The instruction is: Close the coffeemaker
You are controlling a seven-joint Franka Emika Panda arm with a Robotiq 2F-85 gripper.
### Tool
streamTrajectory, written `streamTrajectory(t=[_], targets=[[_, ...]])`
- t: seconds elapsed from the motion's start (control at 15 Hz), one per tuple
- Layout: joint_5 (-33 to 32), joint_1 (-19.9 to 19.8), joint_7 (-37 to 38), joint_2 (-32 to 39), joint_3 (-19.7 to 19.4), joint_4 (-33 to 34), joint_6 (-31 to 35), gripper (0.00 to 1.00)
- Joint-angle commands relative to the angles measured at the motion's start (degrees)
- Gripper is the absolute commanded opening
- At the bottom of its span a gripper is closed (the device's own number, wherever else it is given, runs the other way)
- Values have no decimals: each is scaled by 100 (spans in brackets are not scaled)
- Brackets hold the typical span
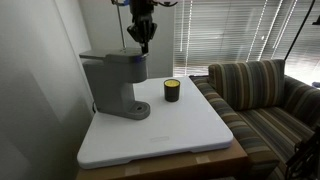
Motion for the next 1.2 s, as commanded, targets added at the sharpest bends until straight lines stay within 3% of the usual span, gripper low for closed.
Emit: streamTrajectory(t=[0.0, 0.73, 1.13], targets=[[93, -48, 126, -346, -61, -701, 554, 0], [886, -316, 648, -1393, -59, -2802, 2286, 0], [853, -391, 590, -1640, -82, -3239, 2480, 0]])
